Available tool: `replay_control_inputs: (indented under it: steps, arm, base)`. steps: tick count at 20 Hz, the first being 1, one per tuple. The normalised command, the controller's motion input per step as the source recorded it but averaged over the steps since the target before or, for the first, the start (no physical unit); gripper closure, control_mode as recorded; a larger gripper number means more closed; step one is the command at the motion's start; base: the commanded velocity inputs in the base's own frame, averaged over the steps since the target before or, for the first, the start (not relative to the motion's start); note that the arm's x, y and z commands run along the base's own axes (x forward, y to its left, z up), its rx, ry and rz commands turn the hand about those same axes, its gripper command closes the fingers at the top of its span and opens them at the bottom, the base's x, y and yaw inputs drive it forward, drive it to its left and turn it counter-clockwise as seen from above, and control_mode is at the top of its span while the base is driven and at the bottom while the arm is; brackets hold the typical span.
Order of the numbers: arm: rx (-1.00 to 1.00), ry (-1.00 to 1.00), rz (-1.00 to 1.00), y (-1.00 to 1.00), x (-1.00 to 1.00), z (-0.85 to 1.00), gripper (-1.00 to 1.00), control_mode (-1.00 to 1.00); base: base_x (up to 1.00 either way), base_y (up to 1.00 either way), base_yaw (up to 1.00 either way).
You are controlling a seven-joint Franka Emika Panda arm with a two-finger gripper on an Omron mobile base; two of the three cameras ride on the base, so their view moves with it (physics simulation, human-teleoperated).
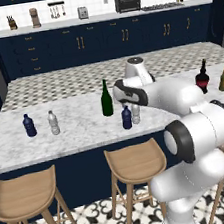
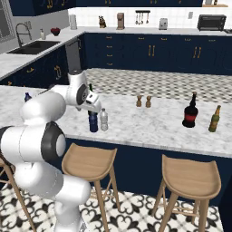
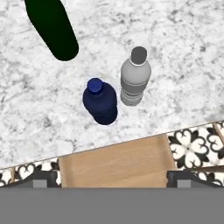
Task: Move the plastic bottles in the middle to the plastics group, and the glass bottles in the middle to the glass group.
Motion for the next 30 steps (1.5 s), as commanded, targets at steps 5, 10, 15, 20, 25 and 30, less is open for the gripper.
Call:
replay_control_inputs:
  steps: [5, 10, 15, 20, 25, 30]
  arm:
    - [0.00, 0.10, -0.07, 0.00, 0.42, -0.30, -1.00, -1.00]
    - [0.00, 0.04, -0.03, 0.00, 0.31, -0.33, -1.00, -1.00]
    - [0.01, 0.00, -0.02, 0.00, 0.21, -0.29, -1.00, -1.00]
    - [0.00, 0.00, 0.00, 0.00, 0.26, -0.24, -1.00, -1.00]
    - [0.01, 0.00, 0.00, 0.00, 0.28, -0.19, -1.00, -1.00]
    - [0.03, 0.00, -0.01, 0.00, 0.08, -0.22, -1.00, -1.00]
  base:
    - [0.00, 0.00, 0.00]
    - [0.00, 0.00, 0.00]
    - [0.00, 0.00, 0.00]
    - [0.00, 0.00, 0.00]
    - [0.00, 0.00, 0.00]
    - [0.00, 0.00, 0.00]
